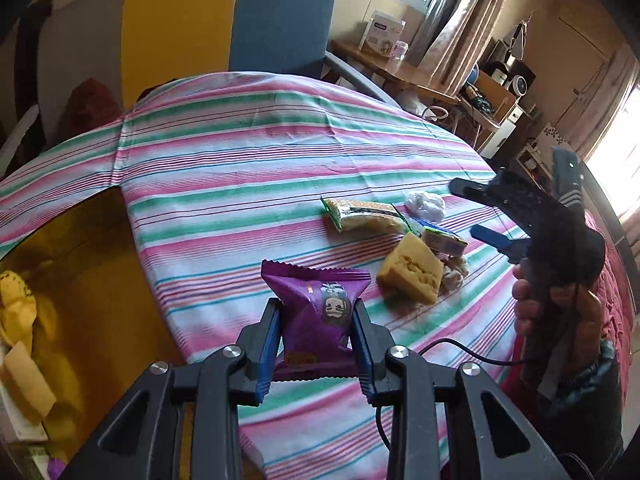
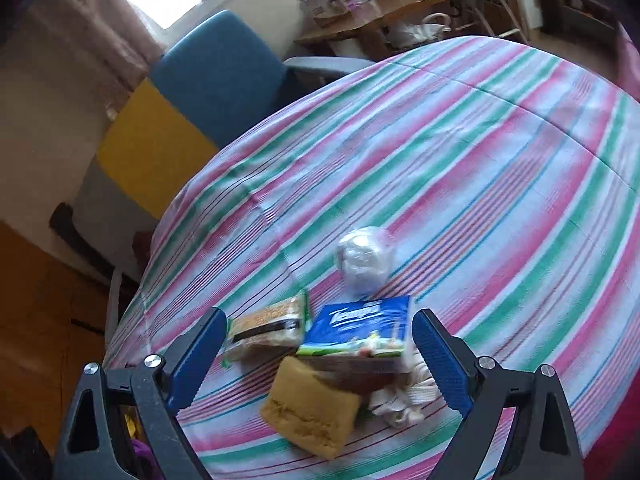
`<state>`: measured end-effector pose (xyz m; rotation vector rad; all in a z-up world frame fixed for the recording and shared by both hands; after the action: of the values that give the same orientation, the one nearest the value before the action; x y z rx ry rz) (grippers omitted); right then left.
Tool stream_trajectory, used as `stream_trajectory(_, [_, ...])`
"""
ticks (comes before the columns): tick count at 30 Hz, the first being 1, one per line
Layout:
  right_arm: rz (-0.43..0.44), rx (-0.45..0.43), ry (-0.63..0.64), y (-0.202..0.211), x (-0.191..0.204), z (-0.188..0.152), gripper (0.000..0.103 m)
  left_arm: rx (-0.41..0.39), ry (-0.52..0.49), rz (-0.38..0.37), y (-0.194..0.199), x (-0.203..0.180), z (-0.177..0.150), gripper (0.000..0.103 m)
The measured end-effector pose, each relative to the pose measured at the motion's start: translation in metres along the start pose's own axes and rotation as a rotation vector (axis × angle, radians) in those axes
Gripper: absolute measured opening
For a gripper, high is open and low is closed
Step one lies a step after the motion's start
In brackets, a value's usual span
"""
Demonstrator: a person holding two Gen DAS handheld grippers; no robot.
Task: Organize objects
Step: 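Carry the purple packet toward the tray while the right tool grasps the second yellow sponge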
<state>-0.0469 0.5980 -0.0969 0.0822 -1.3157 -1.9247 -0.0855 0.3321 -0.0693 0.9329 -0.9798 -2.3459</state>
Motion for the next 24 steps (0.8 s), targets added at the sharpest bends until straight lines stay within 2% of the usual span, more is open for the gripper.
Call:
stream_trajectory(4, [0.106,0.064,0.197,-0.001,0.049,-0.028,0.088,-0.024,0.011,0.010,0.024,0.009,-0.014,0.033])
stream_trajectory(7, [0.083,0.109,0.277,-0.009,0.059,-0.044,0.087,-0.038,0.037,0.017,0.037,0.021,-0.022,0.033])
stream_trajectory(11, [0.048,0.166,0.301,-0.018,0.052,-0.056,0.087,-0.062,0.079,0.030,0.054,0.037,-0.030,0.033])
stream_trajectory(18, [-0.073,0.191,0.339,-0.038,0.041,-0.057,0.087,-0.104,0.130,0.042,0.082,0.058,-0.043,0.033])
stream_trajectory(21, [-0.061,0.229,0.395,-0.043,0.048,-0.068,0.087,-0.124,0.157,0.040,0.094,0.066,-0.049,0.033])
stream_trajectory(24, [-0.014,0.258,0.465,-0.042,0.063,-0.083,0.084,-0.149,0.186,0.042,0.109,0.076,-0.056,0.033])
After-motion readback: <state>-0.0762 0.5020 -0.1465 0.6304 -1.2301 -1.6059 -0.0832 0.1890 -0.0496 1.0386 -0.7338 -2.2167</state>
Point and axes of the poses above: each gripper's, at about its wrist camera, not at the fingertips, and y roughly against the way its jaws point, x to its left, z to its top, the point moved 8 cm from there along -y, roughly the way its jaws point, and after that the axes turned 12 degrees about -z, right-handed, at the moved point
